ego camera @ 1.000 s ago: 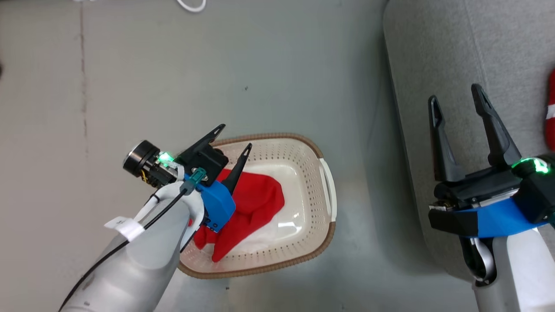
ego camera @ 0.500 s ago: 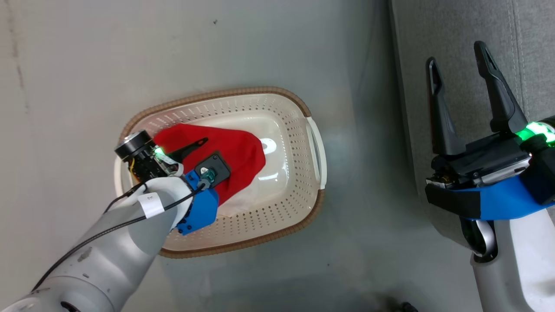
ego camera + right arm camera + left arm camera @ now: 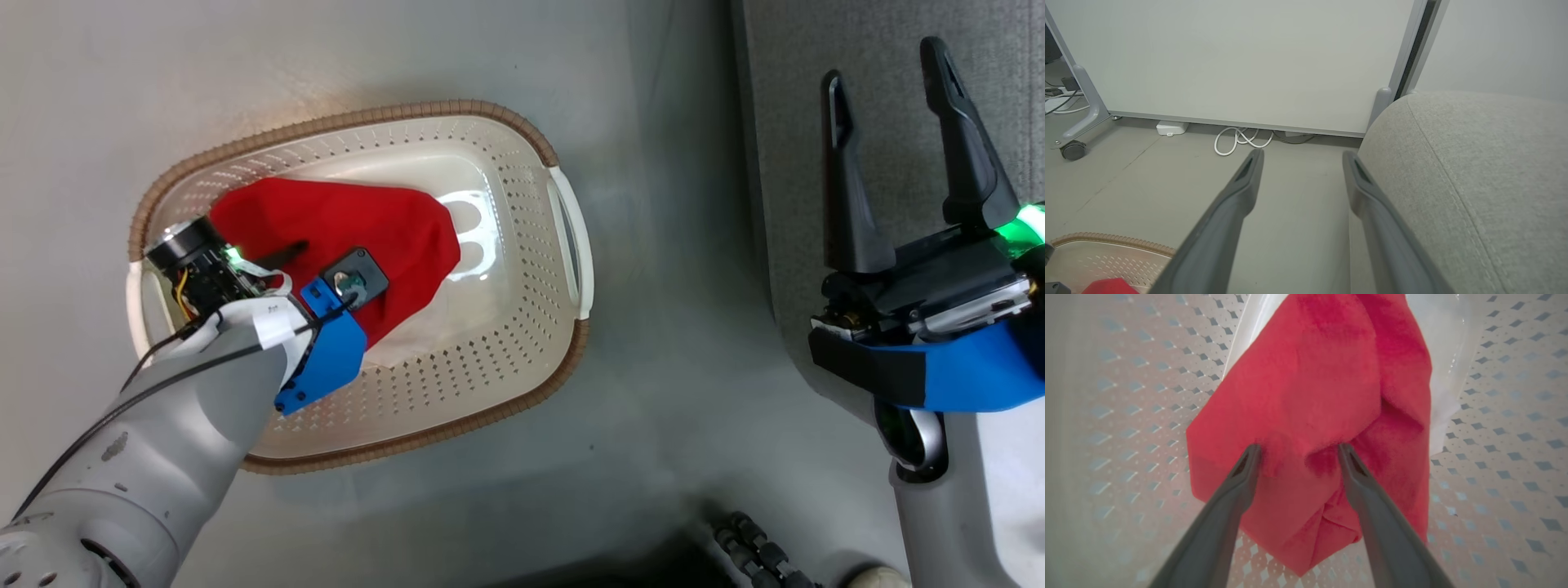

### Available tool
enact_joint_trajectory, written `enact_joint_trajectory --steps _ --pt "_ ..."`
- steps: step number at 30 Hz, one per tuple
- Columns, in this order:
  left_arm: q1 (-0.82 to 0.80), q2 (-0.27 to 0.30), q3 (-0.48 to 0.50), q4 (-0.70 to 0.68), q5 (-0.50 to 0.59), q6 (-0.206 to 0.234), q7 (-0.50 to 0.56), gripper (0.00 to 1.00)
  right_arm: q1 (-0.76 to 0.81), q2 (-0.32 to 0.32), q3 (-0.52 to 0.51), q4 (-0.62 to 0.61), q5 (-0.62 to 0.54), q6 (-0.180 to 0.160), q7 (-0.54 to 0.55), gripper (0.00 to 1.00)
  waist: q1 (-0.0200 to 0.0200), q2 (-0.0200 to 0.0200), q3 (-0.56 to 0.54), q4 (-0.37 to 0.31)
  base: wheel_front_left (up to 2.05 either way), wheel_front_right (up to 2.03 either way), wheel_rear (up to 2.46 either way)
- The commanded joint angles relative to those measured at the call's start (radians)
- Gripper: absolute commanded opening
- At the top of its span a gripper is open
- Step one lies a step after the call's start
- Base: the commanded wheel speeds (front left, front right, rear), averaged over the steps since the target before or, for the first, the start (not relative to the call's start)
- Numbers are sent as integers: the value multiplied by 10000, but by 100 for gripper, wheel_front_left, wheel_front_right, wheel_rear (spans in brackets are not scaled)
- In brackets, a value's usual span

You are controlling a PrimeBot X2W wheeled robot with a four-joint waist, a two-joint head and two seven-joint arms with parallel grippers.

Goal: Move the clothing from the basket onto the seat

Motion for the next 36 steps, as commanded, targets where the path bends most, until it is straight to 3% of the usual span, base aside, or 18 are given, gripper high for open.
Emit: enact_joint_trajectory --steps 1,7,19,20,21,36 --pt "-233 88 -28 69 -5 2 185 100 -167 33 -34 -105 -70 2 -5 100 -2 1 280 -68 0 0 0" --pt "-565 165 -41 134 134 2 820 100 -168 105 -96 -404 -143 2 -5 100 -2 1 839 -126 0 0 0" --pt "-985 52 -46 380 365 2 1054 100 90 126 -275 -953 -259 2 -5 100 -2 1 1537 -230 0 0 0" --pt "-1024 31 -46 400 364 2 1064 60 102 126 -289 -984 -273 2 -5 100 -2 1 1568 -229 0 0 0" --pt "-1053 -16 -46 384 581 2 1006 0 92 128 -286 -1008 -266 2 -5 100 -2 1 1596 -237 0 0 0" --pt "-684 -516 -44 298 113 2 12 0 -53 186 -264 -710 -298 2 -5 100 -2 1 730 7 0 0 0"
